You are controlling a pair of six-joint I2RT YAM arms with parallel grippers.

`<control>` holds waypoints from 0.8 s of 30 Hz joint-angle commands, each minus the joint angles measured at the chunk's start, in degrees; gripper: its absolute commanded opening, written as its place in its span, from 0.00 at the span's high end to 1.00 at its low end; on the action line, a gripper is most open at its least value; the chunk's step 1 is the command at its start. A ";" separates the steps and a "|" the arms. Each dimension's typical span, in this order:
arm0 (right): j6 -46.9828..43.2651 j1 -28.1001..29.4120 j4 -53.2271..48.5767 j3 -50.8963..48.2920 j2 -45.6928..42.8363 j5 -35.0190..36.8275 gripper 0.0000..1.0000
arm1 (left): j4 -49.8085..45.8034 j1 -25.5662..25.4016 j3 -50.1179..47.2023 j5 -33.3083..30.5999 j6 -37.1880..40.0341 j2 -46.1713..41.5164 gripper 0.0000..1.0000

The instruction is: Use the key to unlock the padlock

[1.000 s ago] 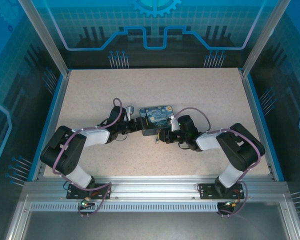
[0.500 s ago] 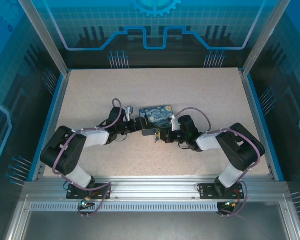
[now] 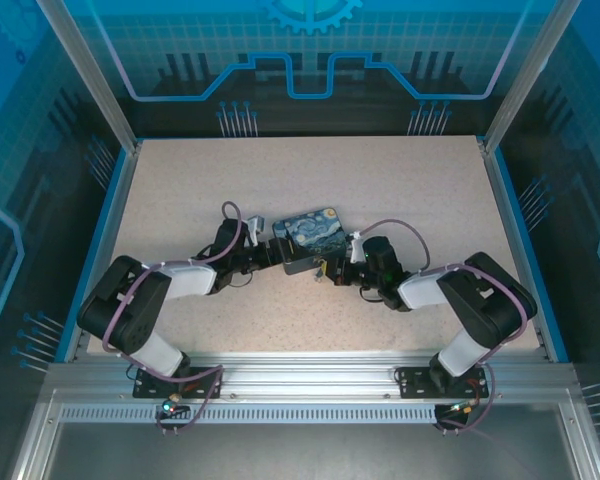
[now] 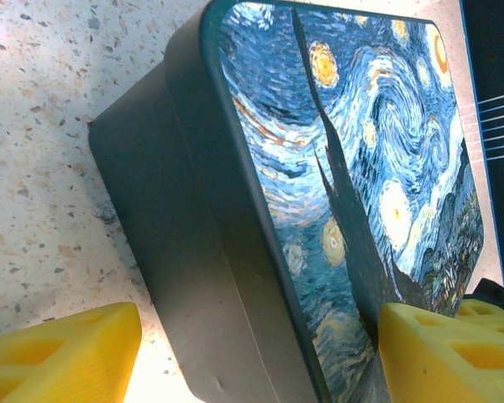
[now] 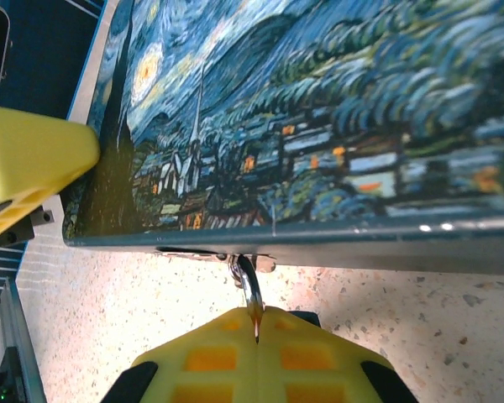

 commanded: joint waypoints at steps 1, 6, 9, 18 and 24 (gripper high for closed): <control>3.09 -0.94 2.88 -1.14 -1.17 3.59 1.00 | -3.77 -0.02 -2.35 -0.51 -0.38 -0.36 0.25; 6.94 -0.55 6.86 -0.52 0.69 3.68 1.00 | -1.85 -0.04 -3.87 -0.52 -2.00 -1.41 0.25; 6.89 -0.61 7.03 -0.53 0.51 4.64 1.00 | -2.45 0.00 -3.78 -0.80 -1.82 -1.86 0.25; 1.17 -1.40 -5.21 0.32 -6.23 7.57 1.00 | -5.42 0.18 -3.22 -2.96 0.06 -2.41 0.24; -5.68 -1.45 -21.40 0.41 -18.82 9.44 1.00 | -5.50 3.04 -3.24 -1.73 0.58 -2.03 0.24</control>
